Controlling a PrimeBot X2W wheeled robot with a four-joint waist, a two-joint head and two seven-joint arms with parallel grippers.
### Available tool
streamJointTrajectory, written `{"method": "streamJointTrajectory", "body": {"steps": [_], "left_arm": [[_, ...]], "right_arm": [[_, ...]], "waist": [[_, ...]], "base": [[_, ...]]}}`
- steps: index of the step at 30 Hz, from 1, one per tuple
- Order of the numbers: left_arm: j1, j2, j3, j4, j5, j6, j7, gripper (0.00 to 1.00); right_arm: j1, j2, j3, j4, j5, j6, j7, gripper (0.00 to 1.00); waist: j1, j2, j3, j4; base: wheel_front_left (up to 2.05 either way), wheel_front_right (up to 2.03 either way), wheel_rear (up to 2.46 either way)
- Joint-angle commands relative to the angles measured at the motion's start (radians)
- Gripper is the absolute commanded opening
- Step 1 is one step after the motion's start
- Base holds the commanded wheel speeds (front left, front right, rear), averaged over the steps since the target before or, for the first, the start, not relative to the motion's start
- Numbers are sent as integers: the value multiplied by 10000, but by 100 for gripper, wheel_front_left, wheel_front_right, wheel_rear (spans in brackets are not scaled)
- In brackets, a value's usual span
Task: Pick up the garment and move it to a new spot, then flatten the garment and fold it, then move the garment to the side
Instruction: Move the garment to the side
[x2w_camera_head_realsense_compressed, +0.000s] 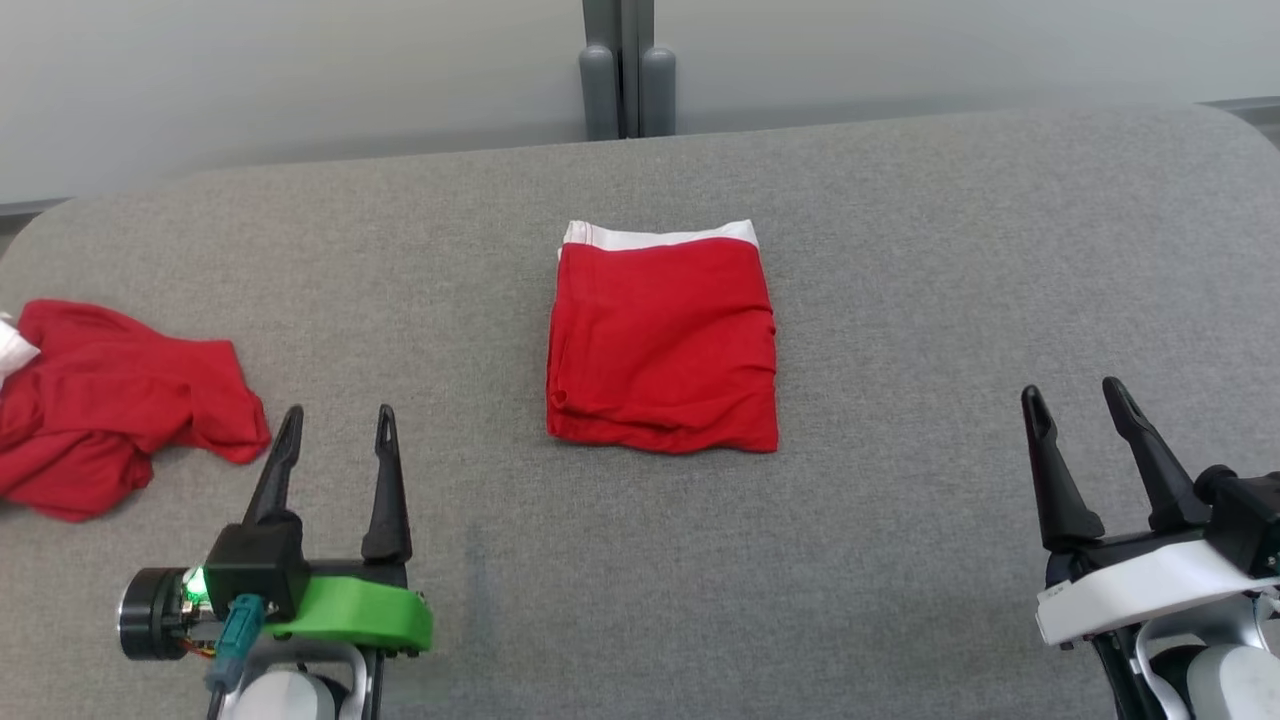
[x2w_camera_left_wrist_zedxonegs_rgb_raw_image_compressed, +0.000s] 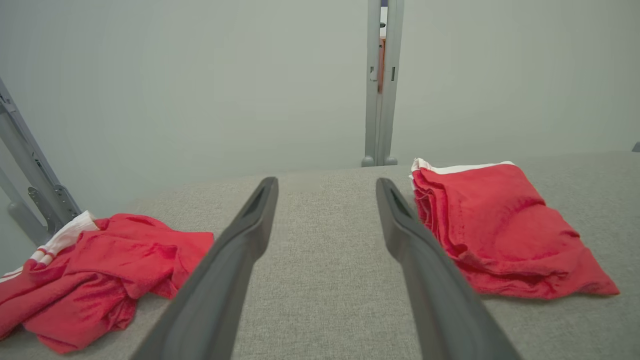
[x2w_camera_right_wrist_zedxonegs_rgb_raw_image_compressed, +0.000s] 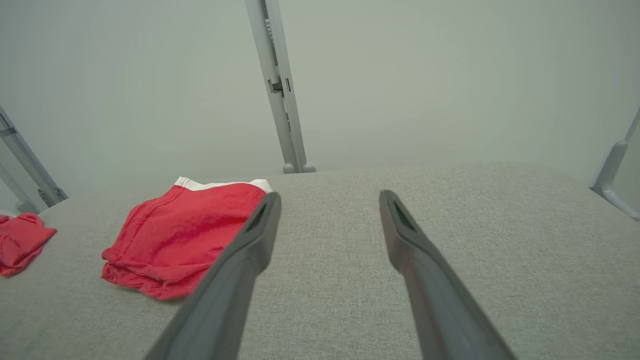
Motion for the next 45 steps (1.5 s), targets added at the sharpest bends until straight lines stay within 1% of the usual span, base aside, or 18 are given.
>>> {"method": "streamJointTrajectory", "body": {"steps": [1, 8, 12, 18, 22, 26, 27, 28, 29, 33, 35, 41, 45], "left_arm": [[-412, -2, -33, -128, 140, 7, -94, 100], [-1474, -415, -220, -382, 260, -9, -364, 100], [-2032, -627, -320, -386, 297, -71, -451, 100], [-2628, -899, -420, -429, 386, -179, -485, 100], [-2749, -1028, -395, -492, 462, -207, -481, 100], [-2746, -1113, -338, -530, 532, -242, -482, 100], [-2735, -1123, -320, -535, 552, -250, -483, 100], [-2717, -1130, -301, -540, 579, -253, -483, 100], [-2694, -1136, -284, -543, 617, -255, -483, 100], [-2590, -1128, -169, -581, 753, -292, -484, 100], [-2557, -1096, -119, -644, 854, -299, -484, 100], [-2846, -923, -160, -825, 1082, -503, -483, 100], [-3123, -768, -462, -927, 1376, -729, -482, 100]], "right_arm": [[-203, -137, -86, -76, 47, -10, 40, 100], [-1164, -769, -20, 304, 345, -11, 300, 100], [-2024, -1119, 481, 905, 596, -10, 386, 100], [-3437, -1411, 1609, 2500, 1044, -11, 391, 100], [-4263, -1423, 2330, 3751, 1456, -10, 296, 100], [-4725, -1454, 2917, 4684, 1948, -11, 429, 100], [-4779, -1465, 3035, 4830, 2040, -10, 462, 62], [-4831, -1468, 3156, 4959, 2145, -10, 390, 15], [-4835, -1482, 3291, 5051, 2254, -10, 401, 0], [-4983, -1649, 3769, 5161, 2566, -11, 165, 0], [-5099, -1748, 4035, 5088, 2687, -11, -35, 0], [-5389, -2314, 4563, 5082, 3073, -17, -492, 0], [-5618, -2970, 4758, 5348, 3507, -19, -735, 0]], "waist": [[0, 0, 469, 342], [0, 0, 1807, 1297], [0, 0, 2504, 1757], [0, 0, 3149, 2210], [0, 0, 3280, 2346], [0, 0, 3272, 2370], [0, 0, 3260, 2357], [0, 0, 3247, 2331], [0, 0, 3230, 2290], [0, 0, 3179, 1955], [0, 0, 3189, 1648], [0, 0, 3460, 422], [0, 0, 3830, -445]], "base": [[0, 0, 0], [0, 0, 0], [0, 0, 0], [0, 0, 0], [0, 0, 0], [0, 0, 0], [0, 0, 0], [0, 0, 0], [0, 0, 0], [0, 0, 0], [0, 0, 0], [0, 0, 0], [0, 0, 0]]}}
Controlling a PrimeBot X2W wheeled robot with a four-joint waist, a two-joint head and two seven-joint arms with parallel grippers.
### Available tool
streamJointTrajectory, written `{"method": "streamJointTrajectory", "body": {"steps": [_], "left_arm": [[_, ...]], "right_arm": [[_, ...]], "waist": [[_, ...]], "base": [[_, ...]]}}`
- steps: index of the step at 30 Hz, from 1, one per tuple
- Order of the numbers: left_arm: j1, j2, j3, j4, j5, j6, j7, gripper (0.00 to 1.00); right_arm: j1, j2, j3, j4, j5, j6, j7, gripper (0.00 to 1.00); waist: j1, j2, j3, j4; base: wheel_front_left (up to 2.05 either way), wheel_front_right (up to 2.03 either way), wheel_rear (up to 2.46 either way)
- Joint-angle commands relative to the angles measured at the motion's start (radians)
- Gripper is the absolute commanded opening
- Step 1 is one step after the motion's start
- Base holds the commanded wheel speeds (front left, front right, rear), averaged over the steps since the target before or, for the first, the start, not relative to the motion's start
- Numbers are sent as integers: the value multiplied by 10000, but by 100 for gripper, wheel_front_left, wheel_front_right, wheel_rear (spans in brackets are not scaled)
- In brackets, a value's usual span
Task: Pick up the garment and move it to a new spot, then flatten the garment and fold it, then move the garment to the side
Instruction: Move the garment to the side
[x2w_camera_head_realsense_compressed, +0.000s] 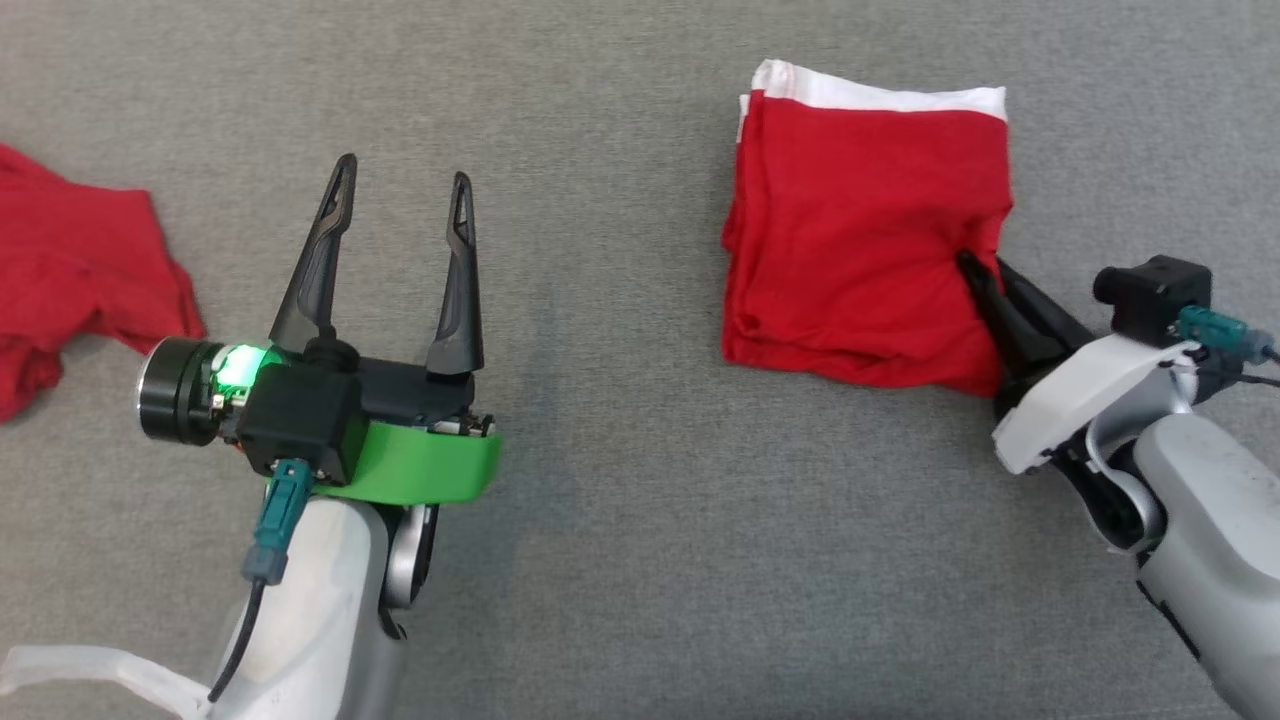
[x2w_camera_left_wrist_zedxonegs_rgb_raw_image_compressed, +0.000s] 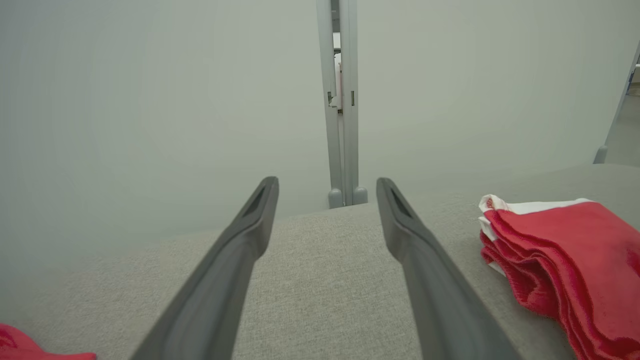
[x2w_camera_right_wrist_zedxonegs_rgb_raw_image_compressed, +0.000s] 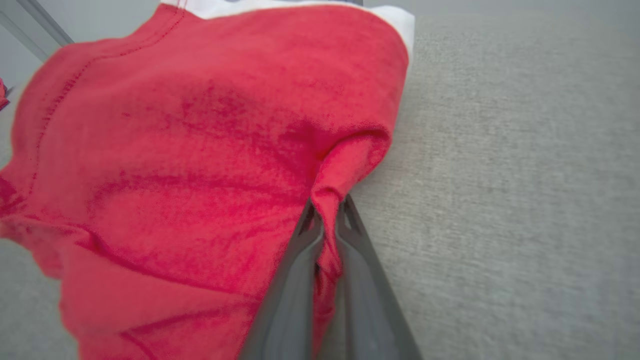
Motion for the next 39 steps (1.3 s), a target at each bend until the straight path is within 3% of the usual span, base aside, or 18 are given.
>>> {"method": "streamJointTrajectory", "body": {"steps": [1, 5, 11, 18, 24, 25, 26, 27, 33, 39], "left_arm": [[-287, 136, -120, -50, 205, -108, 3, 100], [-853, 196, -593, -192, 483, -407, 273, 100], [-1730, 147, -1301, -348, 858, -844, 624, 100], [-2549, -32, -1975, -378, 1014, -1116, 634, 100], [-2846, -96, -2158, -363, 999, -1120, 566, 100], [-2859, -98, -2167, -346, 991, -1100, 538, 100], [-2872, -101, -2186, -327, 983, -1075, 516, 100], [-2890, -112, -2205, -301, 965, -1048, 494, 100], [-2705, -96, -2192, -130, 838, -914, 367, 100], [-2149, 125, -1933, 115, 625, -668, 295, 100]], "right_arm": [[-149, -336, 19, 238, 201, -30, -60, 0], [-696, -1083, 178, 722, 645, -30, -285, 0], [-1798, -2235, 313, 1655, 1033, -30, -561, 0], [-3303, -3509, 65, 3327, 870, -27, -849, 0], [-4492, -3782, -124, 4225, 188, -26, -1017, 0], [-4606, -3710, -173, 4350, 114, -26, -1023, 18], [-4685, -3664, -229, 4512, 12, -26, -1042, 45], [-4788, -3648, -364, 4681, -77, -26, -1062, 99], [-4393, -3275, -1864, 4637, -657, -26, -1068, 100], [-2525, -2134, -4252, 2977, -1208, -26, -1071, 100]], "waist": [[-1, 0, 589, -1196], [-1, 0, 1196, -1787], [-1, 0, 2120, -2119], [-1, 0, 2785, -1834], [-1, 0, 3023, -1579], [-1, 0, 3034, -1557], [-1, 0, 3038, -1532], [-1, 0, 3030, -1495], [-1, 0, 2670, -1495], [-1, 0, 1766, -1850]], "base": [[0, 0, 0], [0, 0, 0], [0, 0, 0], [0, 0, 0], [0, 0, 0], [0, 0, 0], [0, 0, 0], [0, 0, 0], [0, 0, 0], [0, 0, 0]]}}
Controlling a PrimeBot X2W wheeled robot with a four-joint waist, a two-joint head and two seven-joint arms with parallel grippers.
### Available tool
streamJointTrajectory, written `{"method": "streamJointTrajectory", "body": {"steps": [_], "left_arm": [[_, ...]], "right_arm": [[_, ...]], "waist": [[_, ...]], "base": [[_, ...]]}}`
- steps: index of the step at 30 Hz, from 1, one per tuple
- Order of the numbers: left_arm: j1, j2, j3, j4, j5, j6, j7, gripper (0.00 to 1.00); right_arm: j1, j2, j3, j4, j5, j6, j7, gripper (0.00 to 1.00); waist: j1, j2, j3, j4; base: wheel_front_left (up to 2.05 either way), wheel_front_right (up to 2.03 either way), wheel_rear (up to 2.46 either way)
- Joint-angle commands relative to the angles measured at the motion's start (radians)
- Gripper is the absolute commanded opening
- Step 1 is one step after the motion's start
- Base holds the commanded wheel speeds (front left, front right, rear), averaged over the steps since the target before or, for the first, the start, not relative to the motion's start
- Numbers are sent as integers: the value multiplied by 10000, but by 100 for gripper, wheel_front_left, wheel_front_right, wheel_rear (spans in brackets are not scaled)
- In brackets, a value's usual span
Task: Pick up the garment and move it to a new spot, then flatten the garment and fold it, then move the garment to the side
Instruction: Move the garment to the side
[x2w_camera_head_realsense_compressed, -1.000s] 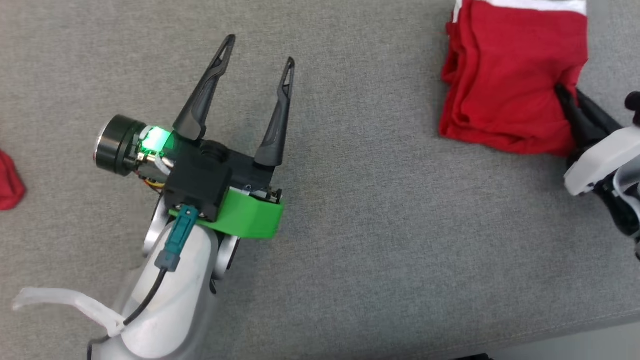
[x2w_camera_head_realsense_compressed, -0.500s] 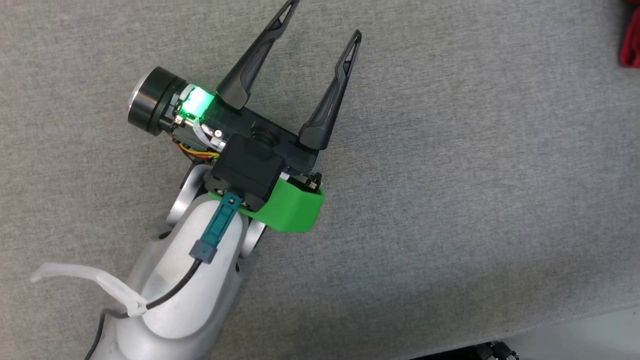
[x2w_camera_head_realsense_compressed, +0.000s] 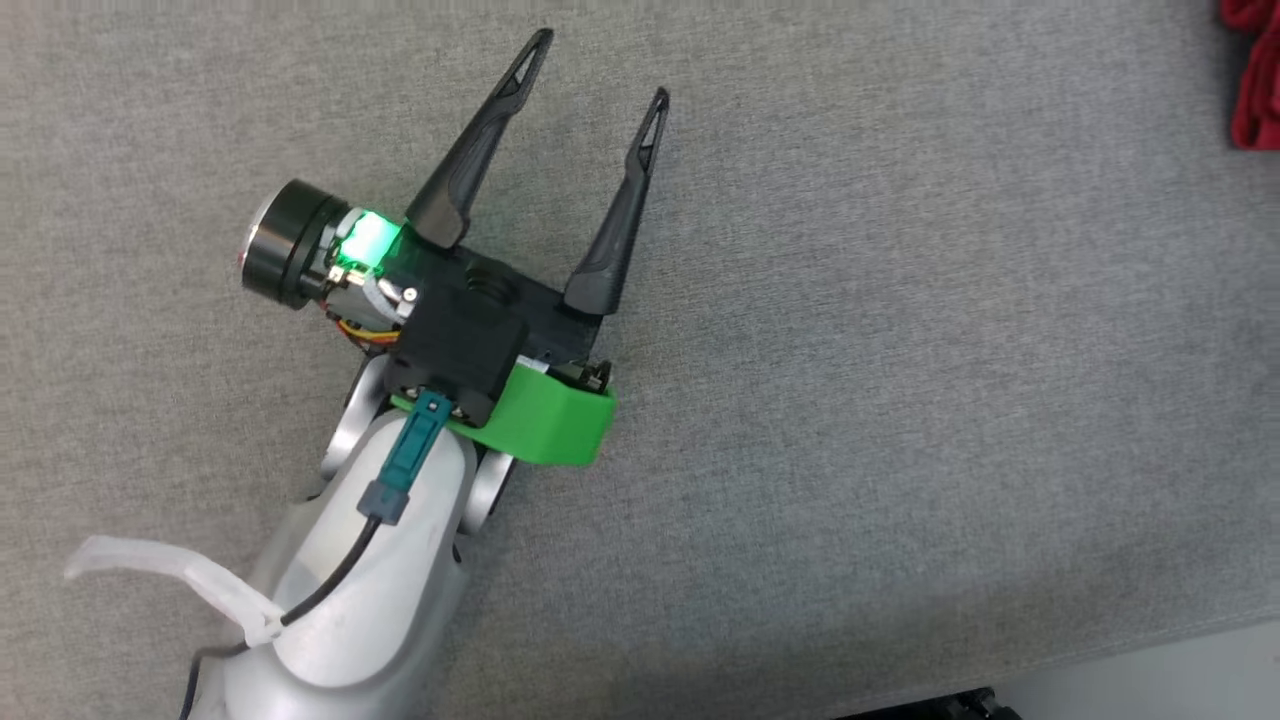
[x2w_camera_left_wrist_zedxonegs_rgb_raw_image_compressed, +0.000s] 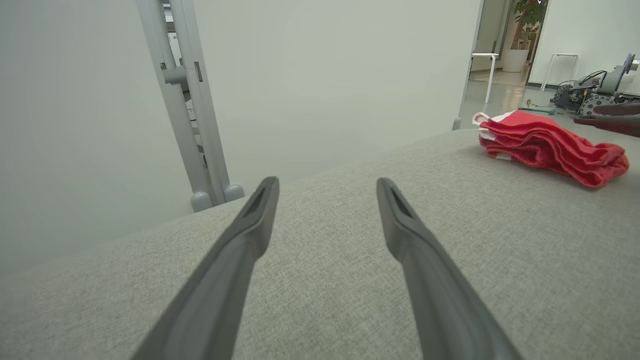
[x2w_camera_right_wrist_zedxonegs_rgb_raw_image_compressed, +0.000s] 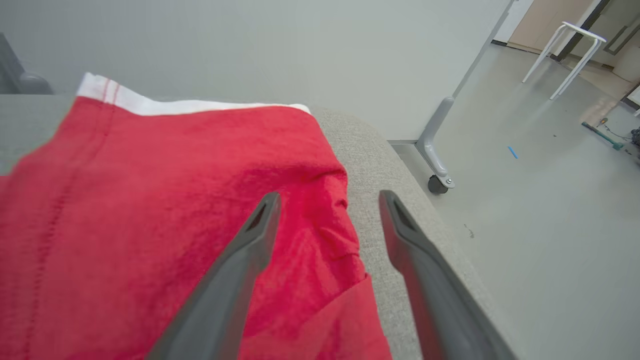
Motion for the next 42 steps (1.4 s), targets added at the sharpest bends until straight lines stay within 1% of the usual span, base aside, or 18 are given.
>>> {"method": "streamJointTrajectory", "body": {"steps": [1, 5, 7, 9, 11, 14, 18, 24, 31, 36, 42], "left_arm": [[279, 157, 132, 80, -95, 119, -41, 100], [806, 318, 380, 212, -347, 322, -21, 100], [1082, 387, 488, 254, -490, 423, 7, 100], [1359, 443, 641, 310, -625, 529, 3, 100], [1680, 488, 812, 335, -760, 681, 32, 100], [2092, 518, 998, 343, -958, 873, 35, 100], [2644, 492, 1297, 398, -1283, 1137, -31, 100], [3374, 471, 1720, 555, -1653, 1486, -189, 100], [4152, 568, 2223, 719, -1973, 1718, -300, 100], [4571, 669, 2291, 933, -2095, 1596, -344, 100], [4944, 780, 2249, 1239, -2164, 1486, -353, 100]], "right_arm": [[670, 452, -431, -472, -248, -22, -39, 100], [2179, 1647, -1570, -1961, -707, -20, -41, 100], [2910, 2319, -1818, -2727, -889, -20, -40, 100], [3453, 2827, -1996, -3338, -1076, -20, -42, 100], [4067, 3368, -2002, -4015, -1256, -20, -42, 100], [4748, 3941, -1792, -4764, -1481, -20, -41, 100], [5516, 4473, -1420, -5694, -1753, -20, -41, 100], [6167, 4779, -807, -6515, -1946, -19, -41, 100], [6676, 4801, -395, -6879, -2138, -19, 17, 100], [7140, 4927, -373, -7072, -2274, -19, 234, 100], [7828, 5140, -405, -7359, -2389, -19, 546, 100]], "waist": [[-1, 0, -715, -381], [-1, 0, -1370, -593], [-1, 0, -1650, -641], [-1, 0, -1921, -699], [-1, 0, -2208, -721], [-1, 0, -2541, -651], [-1, 0, -3023, -389], [-1, 0, -3678, 292], [-1, 0, -4408, 1085], [-1, 0, -4892, 1374], [-1, 0, -5447, 1294]], "base": [[0, 0, 0], [0, 0, 0], [0, 0, 0], [0, 0, 0], [0, 0, 0], [0, 0, 0], [0, 0, 0], [0, 0, 0], [0, 0, 0], [0, 0, 0], [0, 0, 0]]}}
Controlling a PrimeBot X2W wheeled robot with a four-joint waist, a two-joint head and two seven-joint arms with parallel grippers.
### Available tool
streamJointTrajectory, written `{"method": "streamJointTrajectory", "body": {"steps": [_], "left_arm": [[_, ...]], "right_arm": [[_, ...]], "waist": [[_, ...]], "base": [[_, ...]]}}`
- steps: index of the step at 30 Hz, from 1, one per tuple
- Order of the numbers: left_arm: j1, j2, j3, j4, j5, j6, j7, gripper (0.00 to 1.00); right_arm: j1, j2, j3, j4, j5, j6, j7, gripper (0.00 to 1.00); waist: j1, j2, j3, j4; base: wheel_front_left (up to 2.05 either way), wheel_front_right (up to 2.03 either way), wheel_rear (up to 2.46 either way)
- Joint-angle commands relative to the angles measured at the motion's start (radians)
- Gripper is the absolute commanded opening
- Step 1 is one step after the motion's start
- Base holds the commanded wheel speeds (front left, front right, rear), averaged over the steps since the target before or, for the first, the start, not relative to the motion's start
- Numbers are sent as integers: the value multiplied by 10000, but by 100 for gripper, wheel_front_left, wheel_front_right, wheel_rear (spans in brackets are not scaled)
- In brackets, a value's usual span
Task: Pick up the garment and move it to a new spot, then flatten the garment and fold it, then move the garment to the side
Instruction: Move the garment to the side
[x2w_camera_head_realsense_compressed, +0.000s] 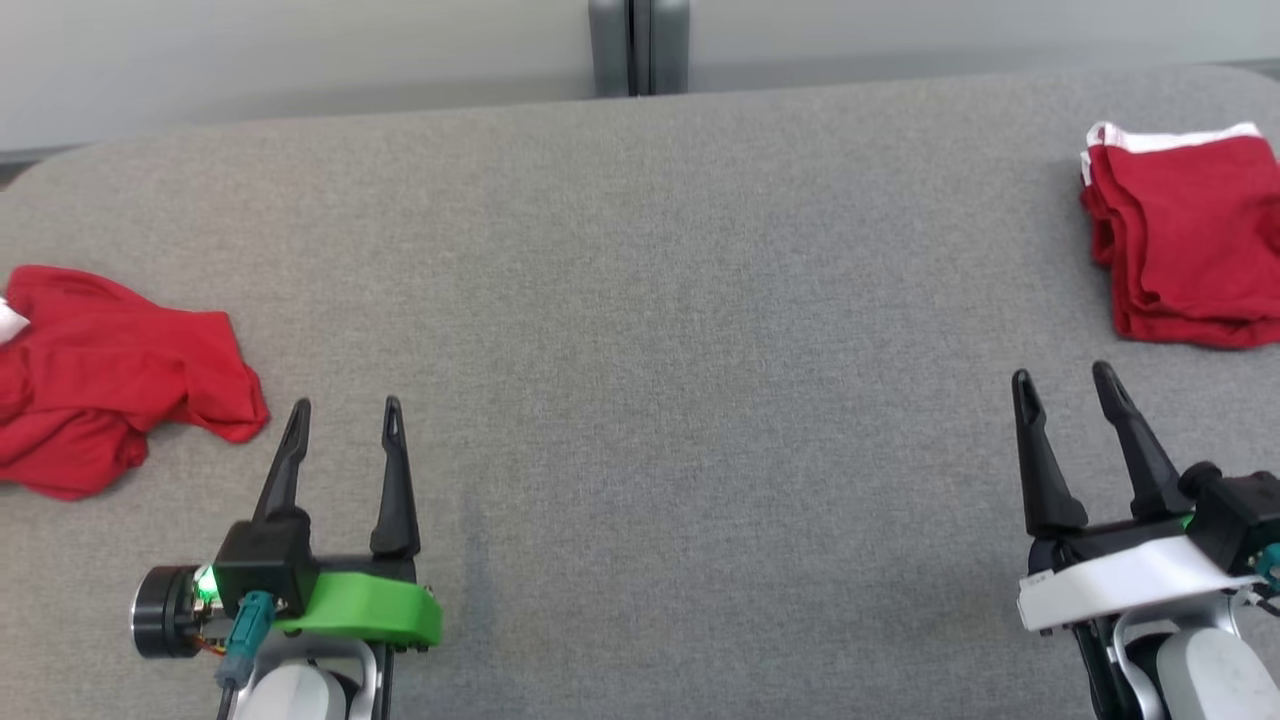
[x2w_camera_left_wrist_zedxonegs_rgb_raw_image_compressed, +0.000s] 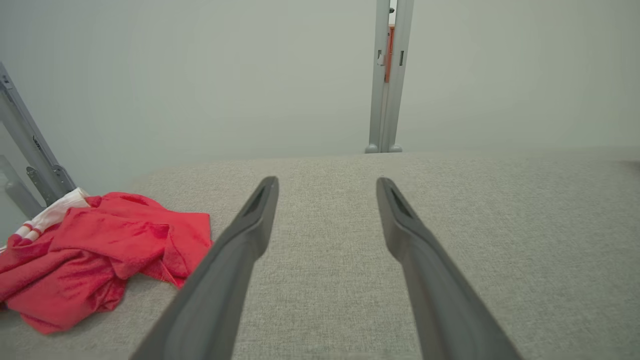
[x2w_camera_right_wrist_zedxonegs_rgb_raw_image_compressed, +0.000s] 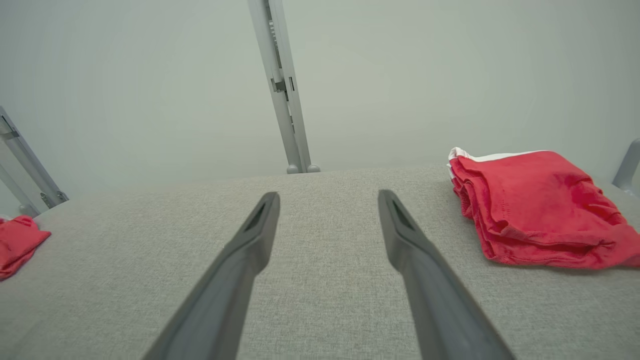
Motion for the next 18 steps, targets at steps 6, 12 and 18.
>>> {"method": "streamJointTrajectory", "body": {"steps": [6, 12, 18], "left_arm": [[521, 237, -22, 184, -117, -94, -22, 100], [863, 302, -72, 314, -248, -112, 80, 100], [1027, 315, -123, 445, -334, -133, 92, 100]], "right_arm": [[726, 245, -82, -303, -170, -15, 292, 100], [1138, 363, -109, -486, -260, -15, 515, 100], [1371, 433, -201, -703, -360, -15, 737, 100]], "waist": [[0, 0, -828, -57], [0, 0, -1200, -208], [0, 0, -1391, -198]], "base": [[0, 0, 0], [0, 0, 0], [0, 0, 0]]}}
